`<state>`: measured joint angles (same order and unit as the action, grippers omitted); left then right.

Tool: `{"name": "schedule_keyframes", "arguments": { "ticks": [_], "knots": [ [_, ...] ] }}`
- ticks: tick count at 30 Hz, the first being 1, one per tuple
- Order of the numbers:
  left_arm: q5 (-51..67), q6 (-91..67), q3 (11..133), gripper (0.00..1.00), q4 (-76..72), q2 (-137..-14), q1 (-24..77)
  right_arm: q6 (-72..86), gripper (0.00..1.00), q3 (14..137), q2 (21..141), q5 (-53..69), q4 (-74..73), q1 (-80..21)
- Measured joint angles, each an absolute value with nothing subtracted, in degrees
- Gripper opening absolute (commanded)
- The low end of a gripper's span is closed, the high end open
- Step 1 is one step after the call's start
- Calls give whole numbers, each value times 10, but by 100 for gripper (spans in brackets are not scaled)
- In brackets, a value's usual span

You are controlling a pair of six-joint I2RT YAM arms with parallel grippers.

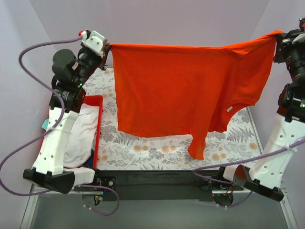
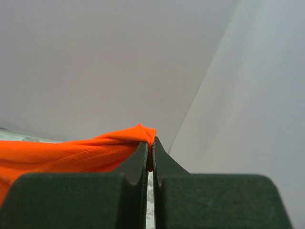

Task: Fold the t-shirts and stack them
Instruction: Flatten the tshirt out

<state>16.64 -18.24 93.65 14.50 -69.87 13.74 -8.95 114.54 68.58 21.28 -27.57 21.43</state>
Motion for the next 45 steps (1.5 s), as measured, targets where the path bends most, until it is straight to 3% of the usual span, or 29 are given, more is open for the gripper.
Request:
{"name": "schedule_keyframes", "arguments": {
  "ticks": [8, 15, 18, 21, 23, 27, 31, 35, 40, 45],
  "knots": [
    [152, -199, 978, 0, 125, -859, 137, -43, 1, 1160, 830, 272, -270, 208],
    [146, -221, 1183, 0, 94, -1069, 137, 24, 1, 1345, 1013, 276, -275, 198],
    [140, -218, 1312, 0, 77, -1148, 137, 43, 1, 1352, 1013, 267, -237, 198],
    [139, -203, 1339, 0, 50, -1153, 137, 45, 1, 1312, 969, 253, -179, 198],
    [142, -192, 1295, 0, 18, -1122, 137, 42, 1, 1273, 928, 249, -140, 198],
    [160, -153, 1076, 0, -48, -1001, 134, 21, 1, 1174, 854, 257, -84, 198],
    [177, -106, 836, 0, -101, -907, 133, -29, 1, 984, 790, 281, -61, 198],
    [197, -65, 657, 0, -115, -896, 132, -85, 1, 782, 771, 290, -102, 198],
    [225, -27, 532, 0, -74, -897, 132, -176, 1, 581, 729, 280, -182, 198],
    [236, 12, 522, 0, -32, -898, 132, -269, 1, 541, 722, 276, -243, 196]
  ]
}}
